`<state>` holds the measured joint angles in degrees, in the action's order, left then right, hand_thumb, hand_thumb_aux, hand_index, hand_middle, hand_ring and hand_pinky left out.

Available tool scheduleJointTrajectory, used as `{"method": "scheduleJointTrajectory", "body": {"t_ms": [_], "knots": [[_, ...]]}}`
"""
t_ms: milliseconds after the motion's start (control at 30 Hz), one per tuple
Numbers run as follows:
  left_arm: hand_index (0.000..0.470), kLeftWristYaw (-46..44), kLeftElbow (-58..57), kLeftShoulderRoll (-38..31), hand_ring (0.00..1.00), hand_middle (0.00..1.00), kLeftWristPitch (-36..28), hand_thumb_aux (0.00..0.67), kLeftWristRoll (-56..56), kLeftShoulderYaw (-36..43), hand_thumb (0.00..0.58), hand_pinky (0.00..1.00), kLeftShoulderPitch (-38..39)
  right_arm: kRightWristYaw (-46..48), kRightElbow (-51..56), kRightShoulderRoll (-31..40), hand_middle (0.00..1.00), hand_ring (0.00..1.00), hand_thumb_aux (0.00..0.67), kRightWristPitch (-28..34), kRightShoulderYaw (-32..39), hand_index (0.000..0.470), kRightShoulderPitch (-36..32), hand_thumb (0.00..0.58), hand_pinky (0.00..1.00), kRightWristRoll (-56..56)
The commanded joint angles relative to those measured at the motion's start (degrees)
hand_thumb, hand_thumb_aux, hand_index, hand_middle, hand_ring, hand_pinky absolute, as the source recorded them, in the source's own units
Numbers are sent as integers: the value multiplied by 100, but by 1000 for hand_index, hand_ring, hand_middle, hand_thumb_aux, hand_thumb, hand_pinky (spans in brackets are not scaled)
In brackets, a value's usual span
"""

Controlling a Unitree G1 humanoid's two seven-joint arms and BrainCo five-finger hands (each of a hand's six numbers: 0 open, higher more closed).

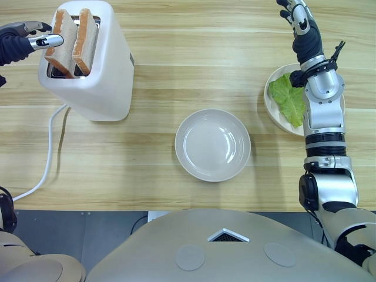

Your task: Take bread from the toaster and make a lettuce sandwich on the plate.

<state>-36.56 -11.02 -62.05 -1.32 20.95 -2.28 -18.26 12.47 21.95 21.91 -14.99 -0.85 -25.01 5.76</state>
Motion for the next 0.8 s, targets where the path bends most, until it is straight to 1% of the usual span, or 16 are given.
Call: {"method": "scheduleJointTrajectory", "body": {"t_ms": [33, 100, 133, 167, 233, 300, 333, 500, 600, 633, 667, 700, 733, 767, 800], "knots": [[6, -128, 57, 0, 0, 0, 32, 8, 89, 195, 14, 0, -180, 8, -81, 34, 0, 0, 0, 66, 26, 0, 32, 0, 0, 69], [48, -123, 1, -21, 0, 0, 37, 68, 168, 271, 112, 0, -235, 3, -99, 30, 0, 0, 0, 73, 32, 0, 41, 0, 0, 76], [55, -114, -29, -30, 0, 0, 42, 79, 196, 286, 128, 0, -254, 0, -105, 31, 0, 0, 0, 79, 34, 0, 44, 0, 0, 82], [77, -104, -52, -40, 0, 0, 43, 110, 219, 290, 175, 0, -265, -3, -111, 32, 0, 0, 0, 87, 36, 0, 45, 0, 0, 86], [101, -98, -73, -50, 0, 0, 46, 145, 260, 294, 223, 0, -278, -3, -119, 32, 0, 0, 0, 98, 40, 0, 47, 0, 0, 92], [146, -105, -69, -61, 0, 0, 57, 208, 285, 300, 304, 0, -281, -4, -159, 33, 0, 0, 0, 113, 37, 0, 74, 0, 0, 100], [157, -108, -70, -66, 0, 0, 62, 223, 294, 304, 322, 0, -282, -2, -175, 31, 0, 0, 0, 119, 32, 0, 83, 0, 0, 106], [184, -138, -81, -48, 0, 0, 87, 263, 307, 349, 366, 0, -299, 3, -259, 36, 0, 0, 0, 164, 3, 0, 141, 0, 0, 126], [238, -168, -30, 16, 0, 0, 104, 339, 352, 452, 438, 0, -352, 2, -275, 44, 0, 0, 0, 187, -1, 0, 153, 0, 0, 134], [245, -181, -10, 46, 0, 0, 116, 349, 383, 512, 447, 0, -387, -1, -278, 46, 0, 0, 0, 191, -1, 0, 154, 0, 0, 139], [275, -182, -4, 82, 0, 0, 125, 391, 411, 573, 480, 0, -436, -7, -290, 47, 0, 0, 0, 197, -2, 0, 164, 0, 0, 146], [330, -146, -8, 120, 0, 0, 149, 470, 465, 642, 528, 0, -509, -12, -296, 51, 0, 0, 0, 200, -2, 0, 172, 0, 0, 154], [398, -105, -22, 155, 0, 0, 156, 568, 524, 692, 566, 0, -579, -16, -296, 55, 0, 0, 0, 202, 0, 0, 177, 0, 0, 162], [470, -52, -61, 187, 0, 0, 163, 670, 593, 742, 580, 0, -660, -17, -296, 58, 0, 0, 0, 205, 1, 0, 180, 0, 0, 166], [470, -8, -100, 198, 0, 0, 174, 670, 681, 800, 580, 0, -725, -19, -292, 61, 0, 0, 0, 207, 3, 0, 180, 0, 0, 170]]}}
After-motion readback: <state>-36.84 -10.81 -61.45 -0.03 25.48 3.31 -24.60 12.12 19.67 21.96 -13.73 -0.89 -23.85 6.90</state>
